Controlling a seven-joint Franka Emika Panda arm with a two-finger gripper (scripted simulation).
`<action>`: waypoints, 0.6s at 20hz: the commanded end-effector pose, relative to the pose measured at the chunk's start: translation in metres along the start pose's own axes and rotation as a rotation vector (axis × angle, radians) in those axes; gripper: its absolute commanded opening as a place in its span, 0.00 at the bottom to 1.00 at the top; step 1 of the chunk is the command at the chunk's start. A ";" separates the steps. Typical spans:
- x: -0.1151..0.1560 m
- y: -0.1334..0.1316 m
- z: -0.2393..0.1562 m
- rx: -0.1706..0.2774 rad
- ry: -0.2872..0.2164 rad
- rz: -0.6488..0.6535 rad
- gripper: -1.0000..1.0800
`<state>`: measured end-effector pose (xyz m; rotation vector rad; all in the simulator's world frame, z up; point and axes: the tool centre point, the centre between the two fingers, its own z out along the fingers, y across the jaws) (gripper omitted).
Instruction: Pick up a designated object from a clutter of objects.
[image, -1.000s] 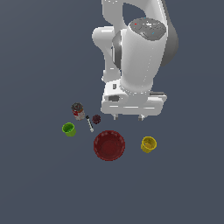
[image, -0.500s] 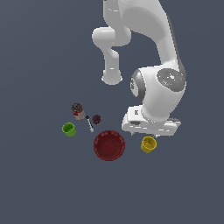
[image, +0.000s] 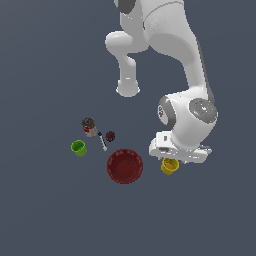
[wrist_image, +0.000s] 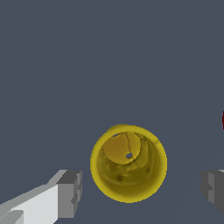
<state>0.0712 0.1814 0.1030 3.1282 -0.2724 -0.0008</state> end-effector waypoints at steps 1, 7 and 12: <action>0.000 -0.004 0.005 0.001 0.001 0.007 0.96; -0.001 -0.004 0.009 0.001 -0.001 0.005 0.96; -0.002 -0.004 0.031 0.001 0.000 0.006 0.96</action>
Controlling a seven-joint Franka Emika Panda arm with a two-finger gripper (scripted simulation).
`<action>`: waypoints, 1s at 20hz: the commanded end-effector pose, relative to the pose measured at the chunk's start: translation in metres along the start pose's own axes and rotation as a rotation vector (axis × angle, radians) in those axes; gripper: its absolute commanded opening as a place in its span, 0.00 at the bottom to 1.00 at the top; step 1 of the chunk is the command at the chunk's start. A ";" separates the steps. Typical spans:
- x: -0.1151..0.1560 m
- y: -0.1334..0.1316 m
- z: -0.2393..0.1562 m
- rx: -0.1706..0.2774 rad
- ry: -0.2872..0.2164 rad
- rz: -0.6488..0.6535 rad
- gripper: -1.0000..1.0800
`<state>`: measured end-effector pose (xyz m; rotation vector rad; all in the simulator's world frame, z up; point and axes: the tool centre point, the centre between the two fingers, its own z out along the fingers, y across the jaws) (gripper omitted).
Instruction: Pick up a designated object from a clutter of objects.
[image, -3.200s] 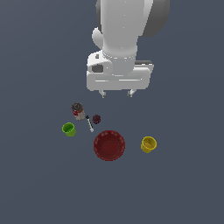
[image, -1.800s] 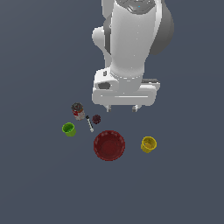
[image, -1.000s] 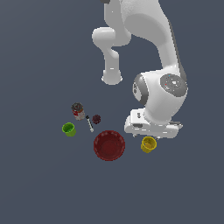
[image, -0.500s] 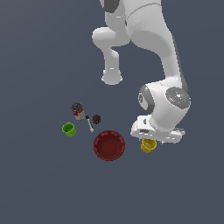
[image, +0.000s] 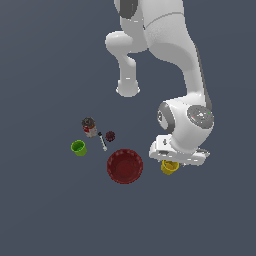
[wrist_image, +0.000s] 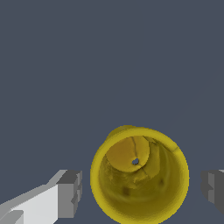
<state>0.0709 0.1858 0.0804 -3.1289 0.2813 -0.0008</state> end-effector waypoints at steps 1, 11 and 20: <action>-0.001 0.000 0.014 -0.001 -0.001 0.000 0.96; 0.000 -0.001 0.034 0.000 -0.001 0.002 0.00; 0.000 -0.001 0.033 0.000 -0.001 0.001 0.00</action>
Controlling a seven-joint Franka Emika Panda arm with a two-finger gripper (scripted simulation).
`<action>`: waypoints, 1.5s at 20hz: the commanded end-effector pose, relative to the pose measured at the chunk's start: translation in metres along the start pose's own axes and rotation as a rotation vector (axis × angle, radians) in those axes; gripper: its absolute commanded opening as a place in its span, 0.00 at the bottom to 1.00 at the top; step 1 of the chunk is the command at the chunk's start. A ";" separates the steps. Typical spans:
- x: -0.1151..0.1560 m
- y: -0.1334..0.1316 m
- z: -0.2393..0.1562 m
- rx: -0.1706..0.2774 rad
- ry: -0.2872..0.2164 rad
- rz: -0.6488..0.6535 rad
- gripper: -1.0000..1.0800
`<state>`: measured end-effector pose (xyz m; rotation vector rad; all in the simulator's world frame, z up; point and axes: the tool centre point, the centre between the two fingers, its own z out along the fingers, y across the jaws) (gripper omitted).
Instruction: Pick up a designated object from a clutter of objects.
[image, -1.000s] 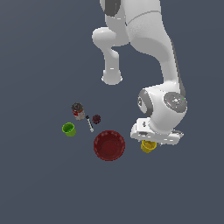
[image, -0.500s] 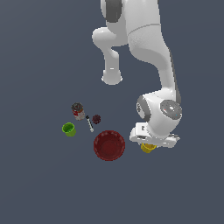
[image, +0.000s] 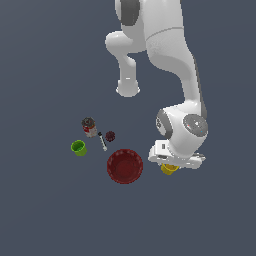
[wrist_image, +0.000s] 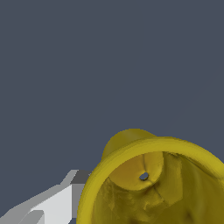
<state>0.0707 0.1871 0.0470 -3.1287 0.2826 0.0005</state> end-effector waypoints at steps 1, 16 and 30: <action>0.000 0.000 0.000 0.000 0.000 0.000 0.00; -0.004 0.060 -0.050 0.000 0.000 0.000 0.00; -0.011 0.196 -0.166 0.003 0.000 0.001 0.00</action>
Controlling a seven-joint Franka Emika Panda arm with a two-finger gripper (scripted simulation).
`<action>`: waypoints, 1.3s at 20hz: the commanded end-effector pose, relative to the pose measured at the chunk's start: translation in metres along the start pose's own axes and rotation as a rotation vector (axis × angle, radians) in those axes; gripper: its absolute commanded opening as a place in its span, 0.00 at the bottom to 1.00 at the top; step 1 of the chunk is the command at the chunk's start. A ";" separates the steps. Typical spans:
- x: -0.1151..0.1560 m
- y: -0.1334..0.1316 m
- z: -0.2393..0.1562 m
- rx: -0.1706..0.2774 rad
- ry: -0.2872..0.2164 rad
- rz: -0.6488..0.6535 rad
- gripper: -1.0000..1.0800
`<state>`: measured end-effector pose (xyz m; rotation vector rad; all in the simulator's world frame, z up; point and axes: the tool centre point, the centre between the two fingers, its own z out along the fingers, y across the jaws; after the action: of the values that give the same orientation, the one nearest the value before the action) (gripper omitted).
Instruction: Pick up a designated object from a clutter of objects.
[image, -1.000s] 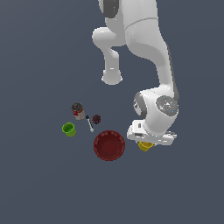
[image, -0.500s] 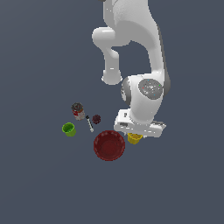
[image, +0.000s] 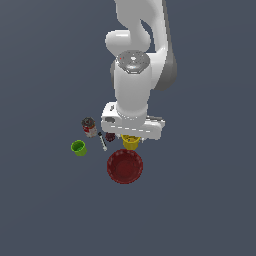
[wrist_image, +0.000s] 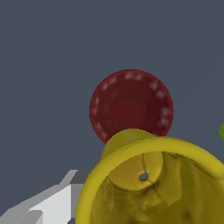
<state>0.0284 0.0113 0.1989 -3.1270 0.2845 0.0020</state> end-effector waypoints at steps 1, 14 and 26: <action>-0.002 0.025 -0.022 0.001 0.001 -0.001 0.00; -0.005 0.152 -0.132 0.002 0.001 0.000 0.00; -0.001 0.211 -0.184 -0.001 0.001 0.000 0.00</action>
<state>-0.0108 -0.1930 0.3785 -3.1281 0.2868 0.0006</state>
